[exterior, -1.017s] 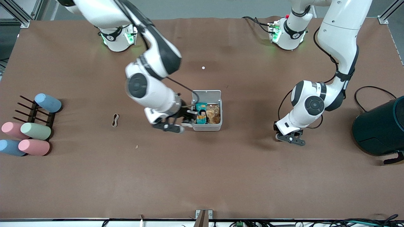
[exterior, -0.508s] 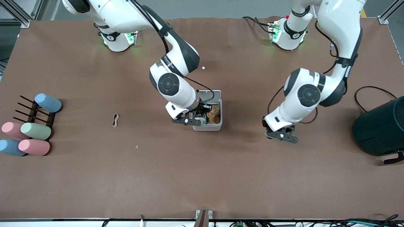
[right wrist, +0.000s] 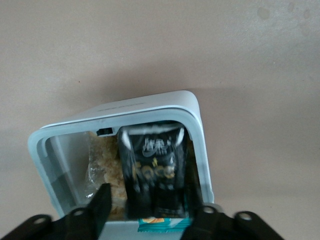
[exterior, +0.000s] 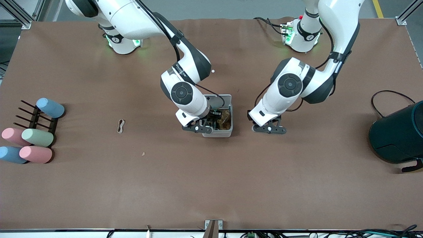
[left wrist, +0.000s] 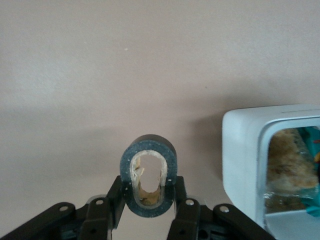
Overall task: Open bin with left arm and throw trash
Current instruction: 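Drop the tape roll into the bin with the left gripper while the right gripper withdraws, then reach the right gripper to the white paper loop and grasp it, then carry the white loop over the bin with the right gripper and release it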
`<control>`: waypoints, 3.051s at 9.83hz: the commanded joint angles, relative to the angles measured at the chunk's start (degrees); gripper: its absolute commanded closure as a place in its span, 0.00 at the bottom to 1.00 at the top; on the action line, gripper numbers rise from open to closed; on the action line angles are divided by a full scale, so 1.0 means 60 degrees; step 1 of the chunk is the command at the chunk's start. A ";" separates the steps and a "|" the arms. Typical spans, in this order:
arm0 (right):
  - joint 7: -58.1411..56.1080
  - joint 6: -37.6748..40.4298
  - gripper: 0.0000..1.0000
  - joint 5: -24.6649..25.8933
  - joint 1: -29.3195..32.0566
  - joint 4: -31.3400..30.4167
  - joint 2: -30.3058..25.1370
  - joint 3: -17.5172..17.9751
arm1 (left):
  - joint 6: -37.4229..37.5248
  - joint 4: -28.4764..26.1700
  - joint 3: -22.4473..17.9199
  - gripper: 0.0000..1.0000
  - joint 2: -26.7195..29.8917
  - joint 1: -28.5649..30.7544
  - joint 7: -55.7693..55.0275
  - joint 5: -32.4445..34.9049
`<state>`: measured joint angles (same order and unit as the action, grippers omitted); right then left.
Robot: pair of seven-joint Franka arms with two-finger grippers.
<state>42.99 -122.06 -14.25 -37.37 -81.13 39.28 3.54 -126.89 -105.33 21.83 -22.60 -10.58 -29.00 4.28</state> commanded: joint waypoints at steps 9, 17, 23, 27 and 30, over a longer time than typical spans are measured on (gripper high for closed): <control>-0.2733 0.0616 0.02 0.0193 0.4727 -0.4339 -0.3762 -0.0033 | 0.0641 0.0738 0.0727 1.00 -0.0669 -0.1179 -0.3717 0.1069; -0.5745 -0.3285 0.01 0.2211 0.5656 -0.8319 -0.3414 -0.0077 | 0.0655 0.1442 0.0698 0.00 -0.1594 -0.2131 -0.4747 0.2128; -0.5745 -0.4794 0.82 0.2259 0.5978 -0.8275 -0.2709 -0.0092 | 0.2272 0.2563 0.0959 0.00 -0.0541 -0.0117 -0.4295 0.1837; -0.5613 -0.4648 1.00 0.2084 0.6141 -0.7677 -0.2739 -0.0005 | 0.4329 0.3917 0.1122 0.00 0.0219 0.1760 -0.1282 0.0681; -0.4113 -0.1201 1.00 0.0374 0.5471 -0.4785 -0.2724 0.0712 | 0.5733 0.3859 -0.0315 0.00 0.1899 0.2162 0.0518 -0.0633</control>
<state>12.63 -137.12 -8.47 -1.93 -117.91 22.88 5.86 -96.45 -81.01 25.87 -17.55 3.19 -30.80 4.33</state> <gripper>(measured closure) 0.943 0.000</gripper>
